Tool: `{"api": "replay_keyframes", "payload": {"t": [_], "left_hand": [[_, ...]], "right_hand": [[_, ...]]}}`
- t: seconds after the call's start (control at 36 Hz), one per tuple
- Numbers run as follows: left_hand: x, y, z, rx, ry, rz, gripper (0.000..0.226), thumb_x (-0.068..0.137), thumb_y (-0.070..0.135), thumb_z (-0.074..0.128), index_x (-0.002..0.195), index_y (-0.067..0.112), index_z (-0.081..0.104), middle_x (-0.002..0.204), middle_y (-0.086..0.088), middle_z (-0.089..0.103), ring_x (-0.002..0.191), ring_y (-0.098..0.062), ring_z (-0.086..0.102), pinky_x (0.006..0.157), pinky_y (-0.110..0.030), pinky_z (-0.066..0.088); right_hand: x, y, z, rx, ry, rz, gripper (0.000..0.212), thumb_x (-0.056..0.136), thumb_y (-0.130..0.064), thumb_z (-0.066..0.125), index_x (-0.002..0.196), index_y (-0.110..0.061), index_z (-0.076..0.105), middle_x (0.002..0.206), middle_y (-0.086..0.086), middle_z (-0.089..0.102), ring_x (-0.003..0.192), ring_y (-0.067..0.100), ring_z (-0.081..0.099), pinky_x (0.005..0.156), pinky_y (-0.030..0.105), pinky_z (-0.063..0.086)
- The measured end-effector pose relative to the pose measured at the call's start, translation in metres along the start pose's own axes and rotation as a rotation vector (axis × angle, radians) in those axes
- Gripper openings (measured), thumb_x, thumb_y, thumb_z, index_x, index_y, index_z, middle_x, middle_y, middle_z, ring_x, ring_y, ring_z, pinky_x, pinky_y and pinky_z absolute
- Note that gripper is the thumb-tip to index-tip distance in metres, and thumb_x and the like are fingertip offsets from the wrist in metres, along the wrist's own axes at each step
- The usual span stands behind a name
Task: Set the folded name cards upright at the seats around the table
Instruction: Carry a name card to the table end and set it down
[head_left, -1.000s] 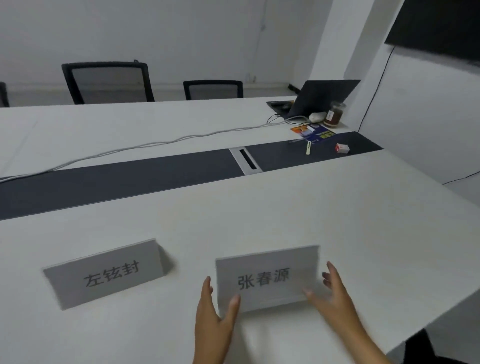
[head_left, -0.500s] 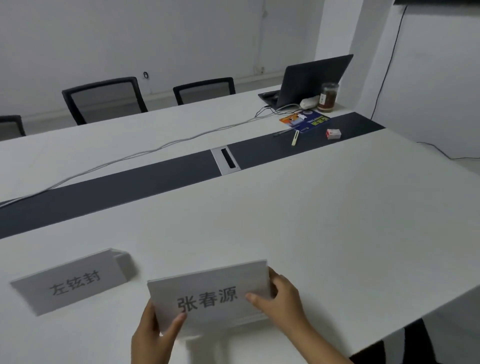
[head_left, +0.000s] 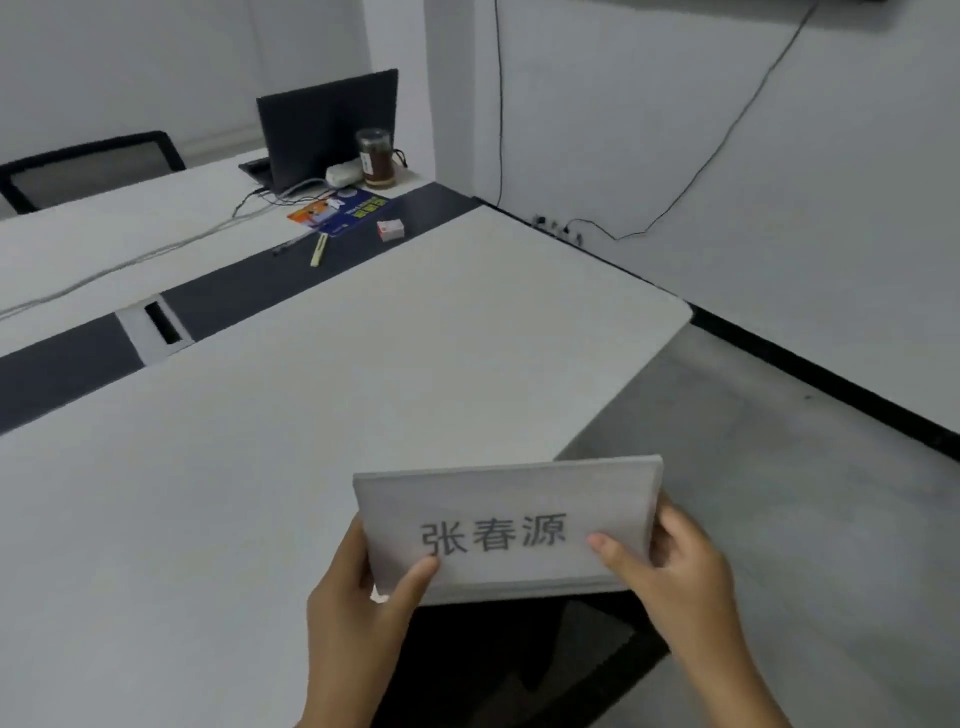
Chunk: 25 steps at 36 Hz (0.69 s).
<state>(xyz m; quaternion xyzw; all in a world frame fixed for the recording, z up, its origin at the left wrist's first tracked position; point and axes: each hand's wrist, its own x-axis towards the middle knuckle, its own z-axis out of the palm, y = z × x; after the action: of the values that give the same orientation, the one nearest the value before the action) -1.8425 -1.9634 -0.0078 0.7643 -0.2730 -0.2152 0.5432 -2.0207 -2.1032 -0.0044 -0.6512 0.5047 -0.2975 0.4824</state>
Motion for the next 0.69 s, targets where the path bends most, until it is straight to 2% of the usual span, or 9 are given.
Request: {"api": "replay_keyframes", "payload": {"t": [0.08,0.17,0.22,0.31,0.36,0.47,0.53,0.58,0.69], "left_hand": [[0.004,0.025,0.078,0.002,-0.044,0.034,0.046,0.066,0.003,0.074,0.102,0.028,0.058,0.085,0.02,0.071,0.079,0.014,0.06,0.059,0.002,0.041],[0.012,0.047,0.159,0.012,-0.086,0.039,0.045,0.068,0.007,0.074,0.1,0.033,0.055,0.087,0.019,0.065,0.077,0.019,0.058,0.06,0.001,0.043],[0.019,0.059,0.206,0.015,-0.132,0.029,0.045,0.069,0.01,0.074,0.101,0.034,0.054,0.089,0.02,0.062,0.077,0.021,0.057,0.064,-0.003,0.047],[0.029,0.07,0.263,0.045,-0.17,-0.012,0.048,0.069,0.014,0.074,0.112,0.026,0.056,0.093,0.021,0.063,0.081,0.021,0.056,0.064,-0.002,0.046],[0.039,0.075,0.297,0.091,-0.174,-0.038,0.048,0.069,0.014,0.074,0.114,0.018,0.057,0.092,0.017,0.065,0.083,0.018,0.057,0.06,0.0,0.044],[0.065,0.078,0.332,0.138,-0.142,-0.081,0.048,0.069,0.019,0.074,0.114,0.02,0.057,0.091,0.009,0.068,0.08,0.001,0.064,0.062,-0.009,0.049],[0.079,0.08,0.34,0.128,-0.118,-0.085,0.045,0.069,0.019,0.074,0.11,0.024,0.056,0.091,0.01,0.067,0.084,-0.006,0.063,0.066,-0.019,0.051],[0.105,0.082,0.36,0.108,-0.084,-0.1,0.043,0.07,0.018,0.073,0.108,0.029,0.055,0.089,0.016,0.064,0.084,-0.003,0.061,0.065,-0.018,0.05],[0.168,0.099,0.397,0.069,-0.076,-0.091,0.044,0.07,0.02,0.073,0.106,0.034,0.052,0.091,0.016,0.065,0.087,-0.006,0.062,0.069,-0.019,0.051]], "right_hand": [[0.03,0.027,-0.067,0.004,0.095,-0.032,0.039,0.056,-0.016,0.084,0.085,-0.031,0.063,0.089,0.005,0.069,0.079,0.011,0.065,0.066,0.011,0.05],[0.068,0.055,-0.133,0.003,0.122,-0.027,0.045,0.051,-0.029,0.075,0.094,-0.02,0.066,0.093,0.009,0.069,0.082,0.012,0.065,0.066,0.009,0.049],[0.091,0.069,-0.171,-0.021,0.13,-0.003,0.05,0.054,-0.024,0.08,0.1,-0.013,0.065,0.094,0.011,0.068,0.083,0.009,0.064,0.065,0.005,0.047],[0.124,0.083,-0.214,-0.051,0.151,0.038,0.051,0.054,-0.029,0.08,0.101,-0.016,0.064,0.093,0.011,0.068,0.079,0.013,0.064,0.063,0.002,0.045],[0.153,0.095,-0.235,-0.063,0.153,0.067,0.06,0.047,-0.045,0.071,0.101,-0.018,0.065,0.09,0.01,0.068,0.081,0.016,0.065,0.065,0.007,0.047],[0.203,0.107,-0.245,-0.044,0.103,0.091,0.06,0.046,-0.049,0.07,0.1,-0.022,0.065,0.093,0.007,0.069,0.086,0.018,0.066,0.078,0.036,0.054],[0.224,0.106,-0.244,-0.052,0.073,0.081,0.054,0.054,-0.038,0.077,0.104,-0.021,0.064,0.096,0.005,0.069,0.089,0.016,0.065,0.081,0.04,0.054],[0.263,0.109,-0.246,-0.074,0.038,0.067,0.045,0.062,-0.025,0.079,0.105,-0.022,0.064,0.098,0.003,0.068,0.091,0.016,0.064,0.081,0.041,0.054],[0.346,0.102,-0.248,-0.102,0.006,0.016,0.042,0.064,-0.022,0.078,0.104,-0.023,0.064,0.097,0.005,0.068,0.09,0.018,0.064,0.081,0.042,0.054]]}}
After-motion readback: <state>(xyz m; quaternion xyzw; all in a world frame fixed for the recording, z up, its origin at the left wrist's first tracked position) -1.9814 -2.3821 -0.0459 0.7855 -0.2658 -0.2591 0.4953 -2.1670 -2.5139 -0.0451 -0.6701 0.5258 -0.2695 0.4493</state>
